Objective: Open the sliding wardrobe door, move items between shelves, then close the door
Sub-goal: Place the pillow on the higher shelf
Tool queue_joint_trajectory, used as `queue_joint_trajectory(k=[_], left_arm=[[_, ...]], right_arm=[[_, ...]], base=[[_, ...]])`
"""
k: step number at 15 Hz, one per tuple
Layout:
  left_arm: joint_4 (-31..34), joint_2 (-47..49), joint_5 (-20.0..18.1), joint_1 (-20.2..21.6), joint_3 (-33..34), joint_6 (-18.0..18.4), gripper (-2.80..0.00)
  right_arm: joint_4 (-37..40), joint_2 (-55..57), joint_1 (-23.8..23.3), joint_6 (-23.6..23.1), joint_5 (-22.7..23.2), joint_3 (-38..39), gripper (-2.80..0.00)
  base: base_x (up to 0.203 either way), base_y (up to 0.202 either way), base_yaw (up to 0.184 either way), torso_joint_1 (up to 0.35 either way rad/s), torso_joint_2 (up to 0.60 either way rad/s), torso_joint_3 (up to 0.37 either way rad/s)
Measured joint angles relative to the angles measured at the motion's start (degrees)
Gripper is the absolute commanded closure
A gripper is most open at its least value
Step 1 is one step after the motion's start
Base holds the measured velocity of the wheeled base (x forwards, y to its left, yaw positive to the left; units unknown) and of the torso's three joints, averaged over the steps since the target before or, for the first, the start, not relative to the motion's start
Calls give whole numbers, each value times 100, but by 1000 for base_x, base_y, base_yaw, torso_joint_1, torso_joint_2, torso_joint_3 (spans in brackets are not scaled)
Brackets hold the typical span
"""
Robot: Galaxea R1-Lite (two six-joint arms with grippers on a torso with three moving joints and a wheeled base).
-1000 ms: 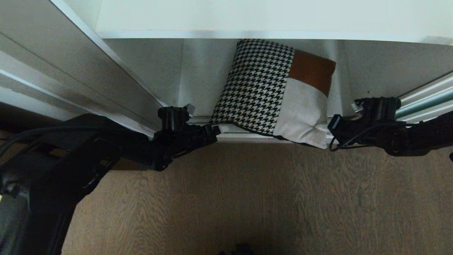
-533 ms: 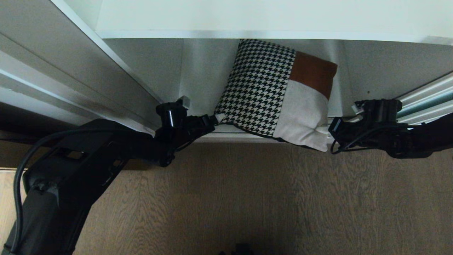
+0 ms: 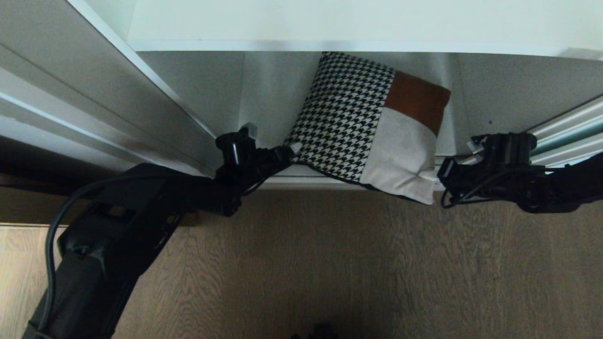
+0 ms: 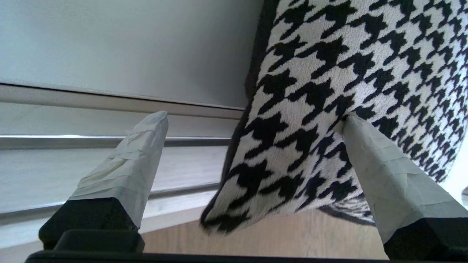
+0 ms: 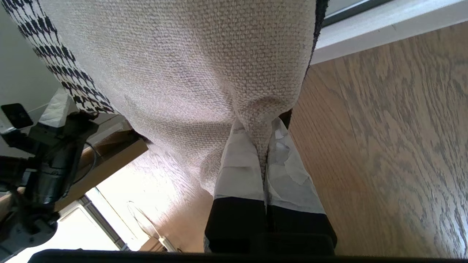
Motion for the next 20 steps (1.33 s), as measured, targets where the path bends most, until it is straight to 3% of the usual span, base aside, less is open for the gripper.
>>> queue_joint_trajectory(k=[8, 11, 20], left_arm=[[258, 67, 20, -92, -565, -494, -280], [1093, -96, -103, -151, -570, -781, -280], [1410, -229, -343, -303, -611, -825, -280]], right_arm=[[-27, -48, -52, -123, 114, 150, 0], [-47, -22, -52, -191, 118, 200, 0], [-50, -50, -61, -202, 229, 276, 0]], base=[[0, 0, 0, 0, 0, 0], [0, 0, 0, 0, 0, 0], [0, 0, 0, 0, 0, 0]])
